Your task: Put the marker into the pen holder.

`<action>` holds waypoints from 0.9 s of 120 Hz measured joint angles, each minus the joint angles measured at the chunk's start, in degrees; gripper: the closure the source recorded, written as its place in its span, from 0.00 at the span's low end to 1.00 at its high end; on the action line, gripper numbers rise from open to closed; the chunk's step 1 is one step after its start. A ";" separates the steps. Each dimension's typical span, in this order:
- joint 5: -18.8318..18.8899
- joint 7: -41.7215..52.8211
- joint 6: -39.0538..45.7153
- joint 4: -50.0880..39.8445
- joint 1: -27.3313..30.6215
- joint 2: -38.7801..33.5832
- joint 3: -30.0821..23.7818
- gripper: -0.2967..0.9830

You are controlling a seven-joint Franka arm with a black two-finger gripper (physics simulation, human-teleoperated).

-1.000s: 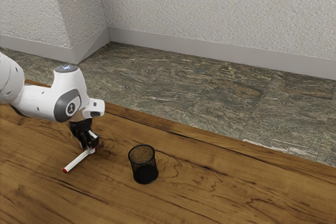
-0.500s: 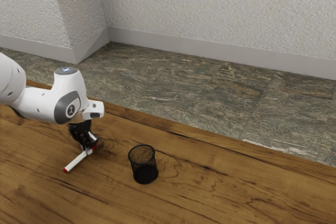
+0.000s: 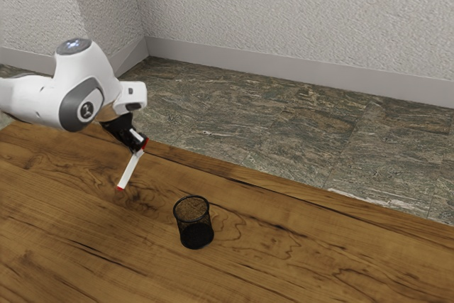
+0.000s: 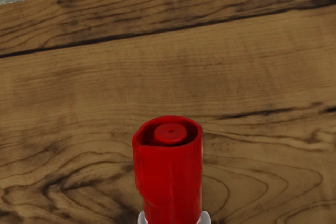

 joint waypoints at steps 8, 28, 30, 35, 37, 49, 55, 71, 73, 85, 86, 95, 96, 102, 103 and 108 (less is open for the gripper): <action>-0.47 -0.42 -0.04 0.00 -2.67 -1.42 0.07 0.85; -2.45 -1.29 -0.08 0.27 -11.21 -2.96 0.09 0.85; -2.69 -1.37 -0.08 0.35 -11.74 -2.96 0.09 0.85; -3.29 -1.55 -0.08 0.50 -12.71 -2.97 0.05 0.85; -3.49 -1.62 -0.07 0.53 -13.01 -2.99 0.03 0.85; -4.55 -2.03 -0.06 0.60 -14.24 -3.11 0.00 0.85; -5.15 -2.21 -0.05 0.66 -15.26 -2.94 -0.01 0.85; -6.56 -2.64 0.09 0.73 -17.56 -1.84 -0.05 0.85; -6.69 -2.69 0.11 0.72 -17.71 -1.61 -0.06 0.85; -7.49 -2.94 0.25 0.73 -17.89 0.00 -0.35 0.85; -7.55 -2.96 0.27 0.74 -17.84 0.14 -0.41 0.85; -7.92 -3.12 0.38 0.72 -17.59 1.20 -0.81 0.85; -7.95 -3.14 0.39 0.70 -17.56 1.28 -0.85 0.85; -8.11 -3.22 0.42 0.26 -17.36 1.70 -1.14 0.85; -8.13 -3.24 0.43 0.18 -17.31 1.76 -1.19 0.85; -8.18 -3.32 0.45 -0.60 -16.95 1.90 -1.62 0.85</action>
